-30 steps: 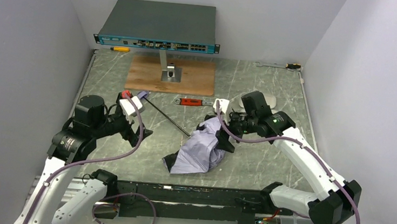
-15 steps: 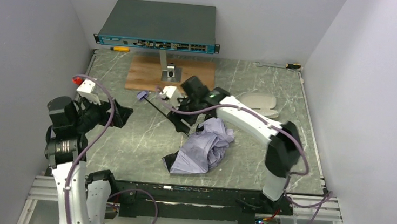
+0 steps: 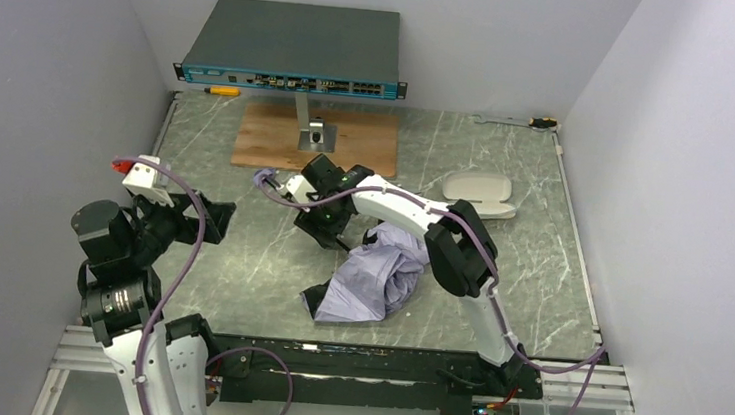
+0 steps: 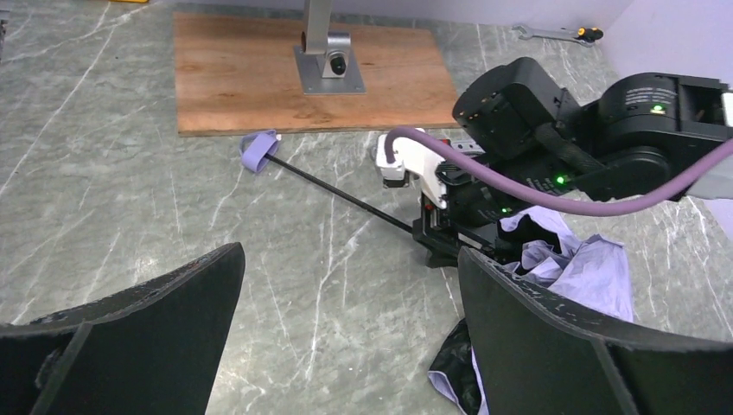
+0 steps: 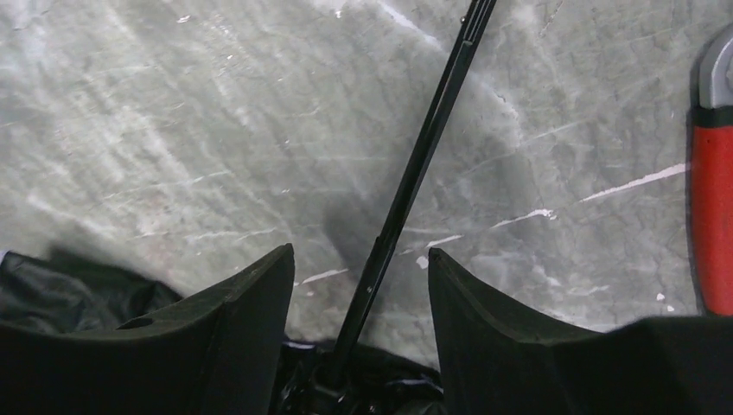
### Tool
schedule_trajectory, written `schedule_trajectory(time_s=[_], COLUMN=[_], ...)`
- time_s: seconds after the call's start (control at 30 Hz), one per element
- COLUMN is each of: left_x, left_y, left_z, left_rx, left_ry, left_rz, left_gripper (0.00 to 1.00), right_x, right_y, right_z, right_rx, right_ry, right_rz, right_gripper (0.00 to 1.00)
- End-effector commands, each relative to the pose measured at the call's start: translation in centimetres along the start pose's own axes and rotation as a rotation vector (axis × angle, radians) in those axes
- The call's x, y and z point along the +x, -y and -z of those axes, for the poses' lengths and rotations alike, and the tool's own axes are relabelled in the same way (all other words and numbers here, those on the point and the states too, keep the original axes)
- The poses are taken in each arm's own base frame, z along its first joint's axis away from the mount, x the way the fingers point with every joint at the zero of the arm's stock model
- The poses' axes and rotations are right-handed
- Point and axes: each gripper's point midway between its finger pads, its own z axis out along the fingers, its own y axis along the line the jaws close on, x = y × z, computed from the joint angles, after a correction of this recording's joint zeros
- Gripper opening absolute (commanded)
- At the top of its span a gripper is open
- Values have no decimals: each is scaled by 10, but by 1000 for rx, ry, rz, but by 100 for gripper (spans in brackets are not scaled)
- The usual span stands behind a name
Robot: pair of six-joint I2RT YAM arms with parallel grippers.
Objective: Open the umbrella
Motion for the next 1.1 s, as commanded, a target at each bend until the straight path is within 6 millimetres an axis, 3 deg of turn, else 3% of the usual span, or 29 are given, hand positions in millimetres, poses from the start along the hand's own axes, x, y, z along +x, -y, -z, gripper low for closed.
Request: schedule_trajectory(time_s=[0.0,0.2,0.27,0.33,0.4,0.5,0.6,0.73,0.87,0.97,1.07], left_x=[-10,-19,-22,-24,-29,-40,-62,-101,-135,-146,-141], left_y=[7,5,5,5,5,3,17,53,75,76,70], left_z=[8,9,9,9,9,11,16,26,37,37,31], left_rx=[1,-17,-21,-20,-22,-52,-11,131,199,200,197], left_ry=[26,47,55,61,74,113,167,242,324,342,331], left_rz=[-29,-49,-50,-53,-63,-58,-69,-101,-146,-135,-103], left_gripper=[98,99,99,99,100,100,100,100,100,100,100], right_x=[-1,20,28,33,29,3,-28,-68,-99,-100,-88], right_y=[6,-15,-23,-28,-35,-45,-49,-52,-21,4,14], right_z=[-6,-14,-14,-12,-2,29,74,145,237,310,375], right_rx=[14,-106,-135,-150,-181,-225,-220,-208,-136,-69,75], right_ry=[-28,-70,-86,-90,-54,84,262,523,855,1056,1213], right_rz=[-13,-111,-137,-156,-154,-106,-43,1,-51,-141,-110], right_gripper=[58,47,37,16,0,0,0,0,0,0,0])
